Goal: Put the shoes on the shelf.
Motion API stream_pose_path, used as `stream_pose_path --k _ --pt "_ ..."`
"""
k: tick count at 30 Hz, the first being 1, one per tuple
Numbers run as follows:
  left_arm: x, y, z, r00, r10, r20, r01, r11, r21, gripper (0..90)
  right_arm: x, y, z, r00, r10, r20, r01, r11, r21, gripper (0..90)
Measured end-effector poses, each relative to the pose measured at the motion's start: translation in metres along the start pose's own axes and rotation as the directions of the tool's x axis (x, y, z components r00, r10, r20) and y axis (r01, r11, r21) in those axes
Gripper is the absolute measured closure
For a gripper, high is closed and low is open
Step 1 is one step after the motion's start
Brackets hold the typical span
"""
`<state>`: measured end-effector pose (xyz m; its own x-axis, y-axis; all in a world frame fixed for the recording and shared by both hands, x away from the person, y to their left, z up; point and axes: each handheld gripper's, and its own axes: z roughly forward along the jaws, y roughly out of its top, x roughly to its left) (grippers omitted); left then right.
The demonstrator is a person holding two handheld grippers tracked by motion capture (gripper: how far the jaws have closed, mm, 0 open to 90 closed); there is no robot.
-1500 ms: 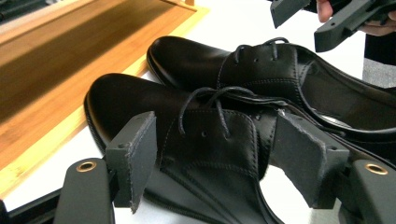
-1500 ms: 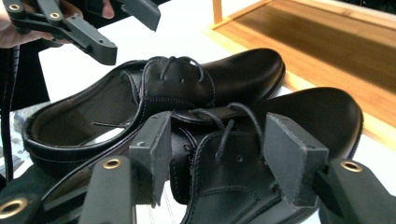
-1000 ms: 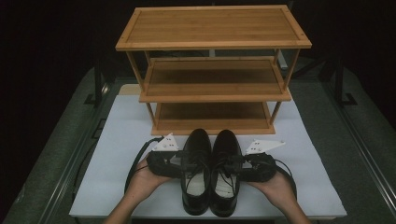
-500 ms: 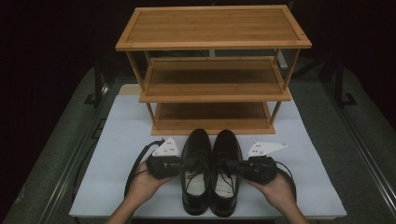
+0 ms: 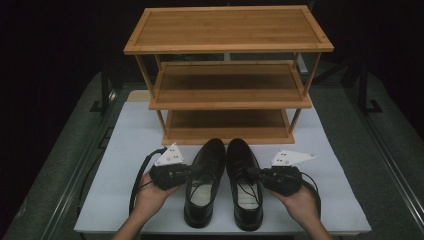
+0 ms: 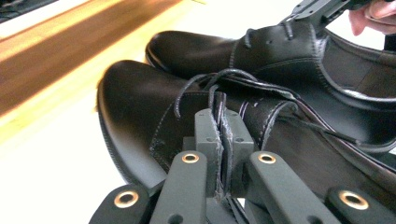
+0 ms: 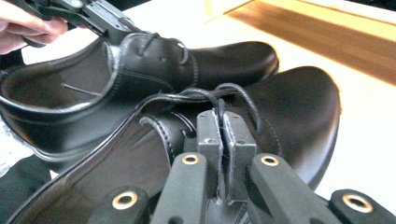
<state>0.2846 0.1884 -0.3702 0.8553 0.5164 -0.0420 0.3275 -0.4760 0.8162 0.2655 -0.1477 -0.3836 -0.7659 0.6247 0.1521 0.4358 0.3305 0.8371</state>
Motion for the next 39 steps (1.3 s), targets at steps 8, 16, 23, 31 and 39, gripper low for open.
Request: stream_pose_path --k 8,16,23,31,39 --pt "0.005 0.002 -0.008 0.9995 -0.023 -0.021 0.022 0.9991 -0.036 87.7 -0.006 0.004 -0.009 0.9995 0.025 0.018 -0.024 0.999 -0.029 86.8" --pt "0.013 0.01 -0.012 0.9985 -0.025 -0.049 0.022 0.9982 -0.056 87.7 -0.021 0.015 -0.014 0.9988 0.04 0.028 -0.038 0.997 -0.07 86.7" --pt "0.027 0.023 -0.003 0.9968 -0.017 -0.078 0.012 0.9974 -0.071 87.7 -0.044 0.028 -0.007 0.9977 0.041 0.054 -0.036 0.996 -0.079 86.7" --pt "0.051 0.038 0.019 0.9913 -0.018 -0.13 0.007 0.9966 -0.082 87.6 -0.07 0.043 0.013 0.9947 0.034 0.097 -0.026 0.996 -0.08 86.7" --pt "0.073 0.045 0.051 0.977 -0.037 -0.21 0.018 0.9956 -0.092 87.6 -0.091 0.057 0.04 0.9906 0.038 0.131 -0.028 0.996 -0.079 86.7"
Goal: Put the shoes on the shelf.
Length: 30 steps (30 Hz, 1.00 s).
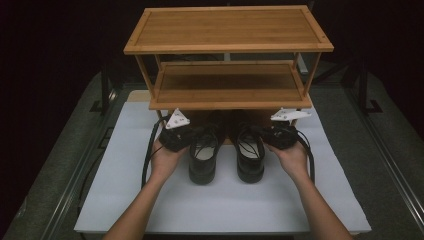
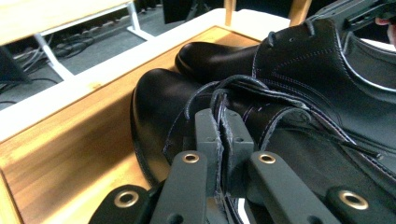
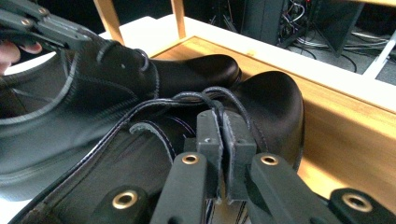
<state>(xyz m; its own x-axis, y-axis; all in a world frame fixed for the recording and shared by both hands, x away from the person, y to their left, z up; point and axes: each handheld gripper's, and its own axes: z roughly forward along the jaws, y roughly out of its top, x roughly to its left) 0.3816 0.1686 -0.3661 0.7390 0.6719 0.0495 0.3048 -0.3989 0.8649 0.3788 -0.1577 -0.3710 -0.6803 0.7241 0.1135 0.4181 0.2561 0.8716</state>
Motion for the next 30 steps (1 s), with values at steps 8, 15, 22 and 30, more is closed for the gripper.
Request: stream_pose_path --k 8,15,22,30 --pt "0.009 0.006 0.026 0.9982 0.0 -0.06 -0.001 1.0 -0.008 87.6 -0.009 0.009 0.023 0.9985 -0.011 0.054 0.012 1.0 -0.007 86.6" --pt "0.014 0.004 0.042 0.9958 -0.012 -0.091 0.01 0.9998 -0.016 87.6 -0.013 0.01 0.037 0.9957 -0.002 0.092 0.003 1.0 -0.012 86.6" --pt "0.013 0.001 0.043 0.9983 -0.015 -0.057 0.014 0.9998 -0.014 87.2 -0.014 0.005 0.044 0.9966 -0.002 0.082 0.002 1.0 -0.001 86.3" --pt "0.007 0.0 0.043 0.9986 0.012 -0.052 -0.013 0.9998 -0.018 83.6 -0.008 0.004 0.045 0.9964 -0.012 0.084 0.012 1.0 0.003 82.2"
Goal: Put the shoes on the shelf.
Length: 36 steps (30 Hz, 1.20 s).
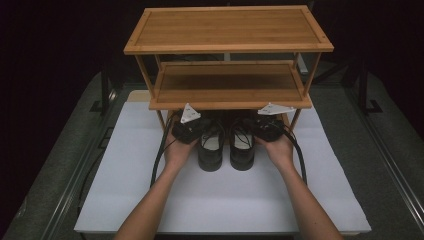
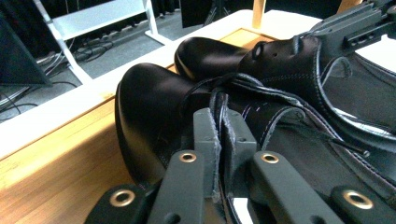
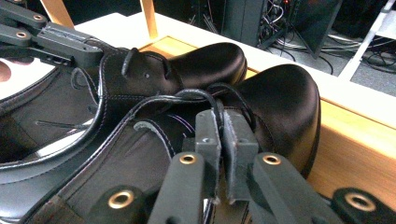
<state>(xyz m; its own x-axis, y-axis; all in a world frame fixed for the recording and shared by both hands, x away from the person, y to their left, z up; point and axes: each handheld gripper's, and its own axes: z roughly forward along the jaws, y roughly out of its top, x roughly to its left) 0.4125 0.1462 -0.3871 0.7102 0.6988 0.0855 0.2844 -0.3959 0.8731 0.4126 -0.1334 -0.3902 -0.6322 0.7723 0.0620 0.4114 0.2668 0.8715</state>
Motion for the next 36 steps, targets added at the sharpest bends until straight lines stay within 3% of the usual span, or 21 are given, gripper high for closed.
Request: stream_pose_path --k 4,8,13,17,20,24,27,31,36 --pt "0.001 0.0 -0.004 1.0 0.003 -0.001 -0.003 0.9999 0.01 69.4 0.001 0.001 -0.003 0.9991 -0.023 0.036 0.023 1.0 0.005 63.4" --pt "0.004 0.001 -0.016 0.999 -0.029 0.034 0.029 0.9995 0.011 57.6 -0.002 0.003 -0.016 0.9999 0.016 -0.002 -0.016 1.0 -0.005 54.1" --pt "0.0 -0.002 -0.037 0.9977 -0.004 0.067 0.002 0.9998 0.021 43.2 -0.002 -0.002 -0.04 0.9977 0.044 -0.051 -0.046 0.998 -0.044 39.6" --pt "-0.002 -0.009 -0.055 0.9939 -0.019 0.108 0.016 0.9997 0.02 33.7 0.002 -0.012 -0.06 0.9974 0.043 -0.058 -0.046 0.997 -0.054 36.2" --pt "-0.005 -0.017 -0.067 0.9919 -0.008 0.127 0.005 0.9996 0.026 27.4 0.008 -0.021 -0.072 0.9986 0.021 -0.048 -0.022 1.0 -0.017 39.0" --pt "-0.009 -0.032 -0.075 0.9899 -0.01 0.142 0.006 0.9994 0.035 21.6 0.013 -0.036 -0.079 0.9969 0.031 -0.072 -0.03 0.999 0.02 35.9" --pt "-0.014 -0.046 -0.072 0.986 -0.021 0.166 0.009 0.9973 0.074 18.1 0.017 -0.051 -0.075 0.9958 0.046 -0.079 -0.041 0.997 0.066 29.1" --pt "-0.021 -0.062 -0.063 0.9857 -0.02 0.167 0.001 0.9934 0.115 14.7 0.02 -0.066 -0.064 0.994 0.064 -0.088 -0.052 0.99 0.132 18.7" --pt "-0.028 -0.071 -0.052 0.9847 -0.011 0.174 -0.017 0.9869 0.16 11.5 0.023 -0.08 -0.051 0.9934 0.062 -0.097 -0.042 0.98 0.193 12.5"
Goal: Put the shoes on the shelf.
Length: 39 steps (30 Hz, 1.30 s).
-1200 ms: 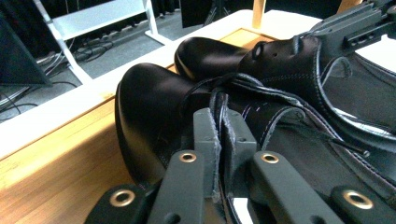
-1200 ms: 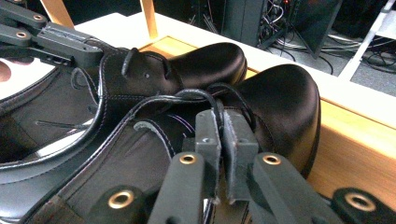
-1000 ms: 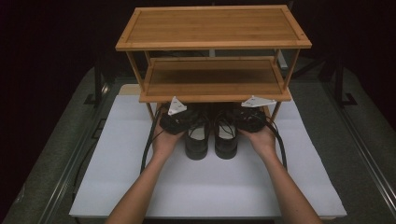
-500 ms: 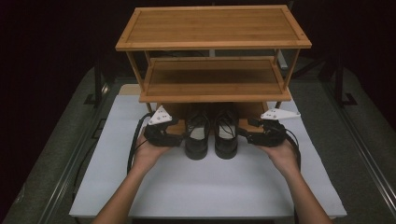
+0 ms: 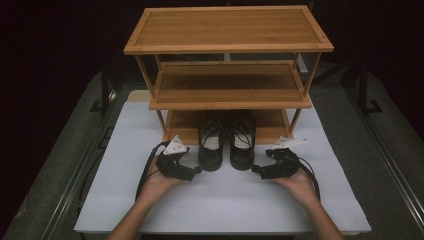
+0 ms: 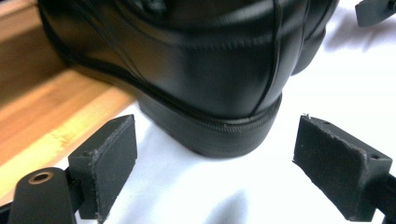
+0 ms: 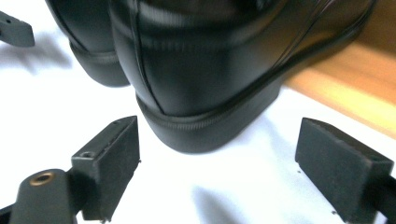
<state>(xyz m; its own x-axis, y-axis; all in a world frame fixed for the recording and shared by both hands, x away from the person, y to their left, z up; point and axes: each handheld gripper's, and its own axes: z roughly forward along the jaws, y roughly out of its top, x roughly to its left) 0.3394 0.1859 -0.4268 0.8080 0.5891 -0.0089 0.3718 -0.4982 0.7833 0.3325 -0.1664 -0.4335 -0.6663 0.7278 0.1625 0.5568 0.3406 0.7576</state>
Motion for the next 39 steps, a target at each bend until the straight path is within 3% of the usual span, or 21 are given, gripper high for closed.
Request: stream_pose_path --k 8,17,20,22,26,29,39 --pt "-0.001 -0.004 0.018 0.9999 0.017 -0.001 -0.017 0.9988 0.046 9.3 0.004 -0.004 0.02 0.9997 -0.021 0.008 0.021 0.998 0.056 8.9" --pt "-0.001 -0.004 0.03 0.9987 0.049 -0.012 -0.048 0.9973 0.055 11.7 0.005 -0.001 0.032 0.9991 -0.043 -0.006 0.043 0.999 0.031 9.1" --pt "-0.004 -0.002 0.035 0.998 0.063 -0.005 -0.062 0.9962 0.061 12.9 0.007 0.0 0.036 0.9988 -0.048 -0.005 0.048 0.998 0.038 9.7" --pt "-0.008 -0.001 0.037 0.9962 0.084 -0.022 -0.082 0.9941 0.071 13.2 0.009 0.001 0.039 0.9984 -0.057 -0.008 0.057 0.998 0.042 12.1" --pt "-0.011 0.001 0.041 0.9962 0.085 -0.019 -0.084 0.994 0.07 13.5 0.014 0.002 0.041 0.9979 -0.065 -0.009 0.065 0.997 0.037 13.7" --pt "-0.014 0.002 0.043 0.9939 0.101 -0.046 -0.097 0.9921 0.08 13.1 0.021 0.003 0.044 0.9956 -0.089 0.03 0.087 0.995 0.054 13.4" --pt "-0.015 0.003 0.044 0.9945 0.088 -0.057 -0.082 0.9925 0.091 14.0 0.024 0.001 0.045 0.9962 -0.062 0.062 0.06 0.998 0.029 16.9"
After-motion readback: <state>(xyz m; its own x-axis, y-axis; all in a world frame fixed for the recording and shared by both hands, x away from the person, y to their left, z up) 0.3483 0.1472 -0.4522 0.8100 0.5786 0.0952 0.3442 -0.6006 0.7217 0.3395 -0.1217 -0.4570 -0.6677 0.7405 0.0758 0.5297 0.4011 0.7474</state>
